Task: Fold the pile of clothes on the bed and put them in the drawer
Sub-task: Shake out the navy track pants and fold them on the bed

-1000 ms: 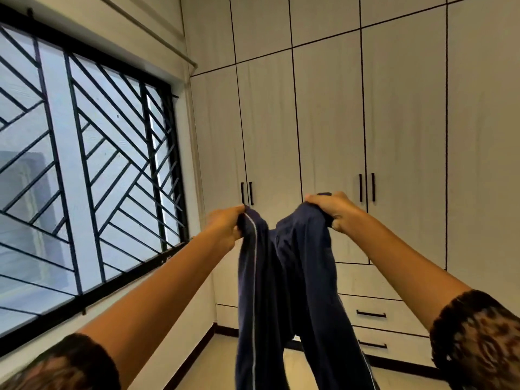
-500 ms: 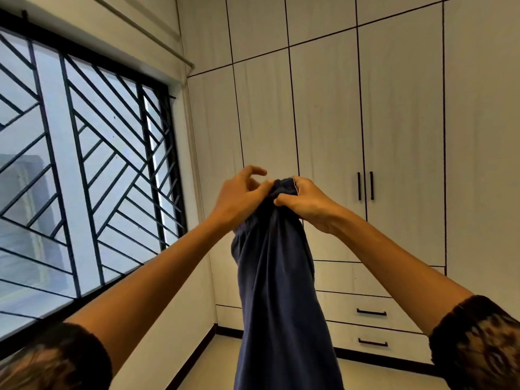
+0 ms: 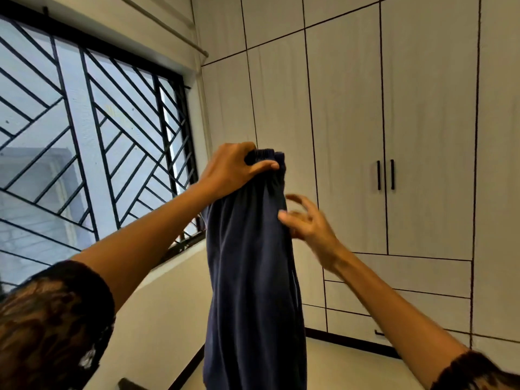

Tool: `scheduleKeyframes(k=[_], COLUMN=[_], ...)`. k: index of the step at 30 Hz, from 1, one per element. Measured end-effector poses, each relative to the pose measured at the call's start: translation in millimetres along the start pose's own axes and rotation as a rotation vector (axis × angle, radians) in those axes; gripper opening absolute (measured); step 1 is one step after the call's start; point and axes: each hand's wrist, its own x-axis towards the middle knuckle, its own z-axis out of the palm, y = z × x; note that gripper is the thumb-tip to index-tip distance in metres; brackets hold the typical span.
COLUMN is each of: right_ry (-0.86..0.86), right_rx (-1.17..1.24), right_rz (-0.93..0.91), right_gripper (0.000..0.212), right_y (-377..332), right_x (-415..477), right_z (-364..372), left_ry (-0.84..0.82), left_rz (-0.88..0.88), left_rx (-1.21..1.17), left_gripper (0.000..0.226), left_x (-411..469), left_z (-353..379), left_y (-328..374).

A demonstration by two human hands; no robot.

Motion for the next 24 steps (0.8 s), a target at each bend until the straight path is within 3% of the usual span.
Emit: scheduleKeyframes(k=[4, 8, 12, 16, 19, 20, 21, 24], right_ry=[-0.062, -0.002, -0.003, -0.035, -0.144, -0.18, -0.216, -0.188], right_rx=[-0.085, -0.306, -0.355, -0.202, -0.253, -0.315, -0.366, -0.425], right_rz=[0.013, -0.204, -0.376, -0.126, 0.053, 0.073, 0.083, 0.082], right_gripper=[0.077, 0.087, 0.059, 0.014, 0.077, 0.086, 0.083, 0.037], right_y=[43, 69, 98, 103, 116, 120, 122, 132], right_x=[-27, -35, -43, -45, -47, -48, -50, -50], right_z=[20, 36, 51, 66, 75, 77, 80, 80], left_ry=[0.093, 0.171, 0.248, 0.309, 0.347, 0.359, 0.376, 0.439], left_rz=[-0.048, -0.108, -0.144, -0.189, -0.243, -0.266, -0.287, -0.344], left_rx=[0.075, 0.11, 0.169, 0.202, 0.217, 0.223, 0.227, 0.235], left_gripper=[0.049, 0.048, 0.045, 0.041, 0.043, 0.044, 0.045, 0.049], left_x=[7, 13, 14, 10, 5, 3, 1, -8], left_z=[-21, -44, -70, -82, -89, -92, -97, -115], left_y=[-13, -24, -34, -39, -46, -50, -54, -71])
